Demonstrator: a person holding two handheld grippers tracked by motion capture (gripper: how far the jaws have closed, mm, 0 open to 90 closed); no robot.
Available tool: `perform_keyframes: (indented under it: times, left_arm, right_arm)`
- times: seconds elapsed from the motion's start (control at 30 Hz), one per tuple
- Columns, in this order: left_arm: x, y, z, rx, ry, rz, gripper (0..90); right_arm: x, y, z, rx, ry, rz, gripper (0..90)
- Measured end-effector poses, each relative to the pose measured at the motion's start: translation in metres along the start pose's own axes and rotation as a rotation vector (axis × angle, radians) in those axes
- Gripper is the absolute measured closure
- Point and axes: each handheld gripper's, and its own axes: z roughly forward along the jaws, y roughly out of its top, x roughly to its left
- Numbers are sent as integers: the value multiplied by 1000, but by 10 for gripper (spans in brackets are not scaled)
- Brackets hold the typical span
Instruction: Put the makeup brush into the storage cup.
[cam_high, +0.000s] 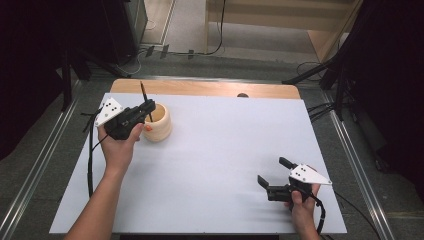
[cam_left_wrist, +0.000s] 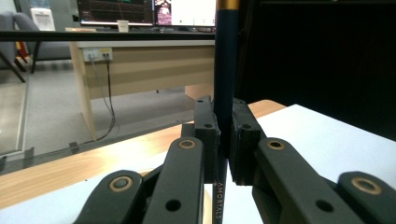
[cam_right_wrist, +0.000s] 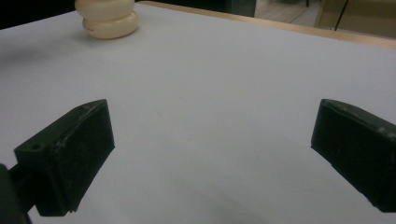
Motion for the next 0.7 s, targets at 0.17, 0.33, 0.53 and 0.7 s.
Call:
perform_keyframes:
  times: [0.17,0.33,0.53,0.7]
  left_arm:
    - [5,-5,5,-4,8,-3,846]
    - [11,-10,10,-11,8,-20,845]
    - [16,-16,16,7,28,-30,845]
    - [21,-22,19,21,54,-36,845]
  right_arm:
    - [0,0,0,-2,-1,6,0]
    - [0,0,0,-2,-1,8,0]
    - [0,0,0,-4,-2,9,0]
    - [0,0,-1,-4,-2,11,0]
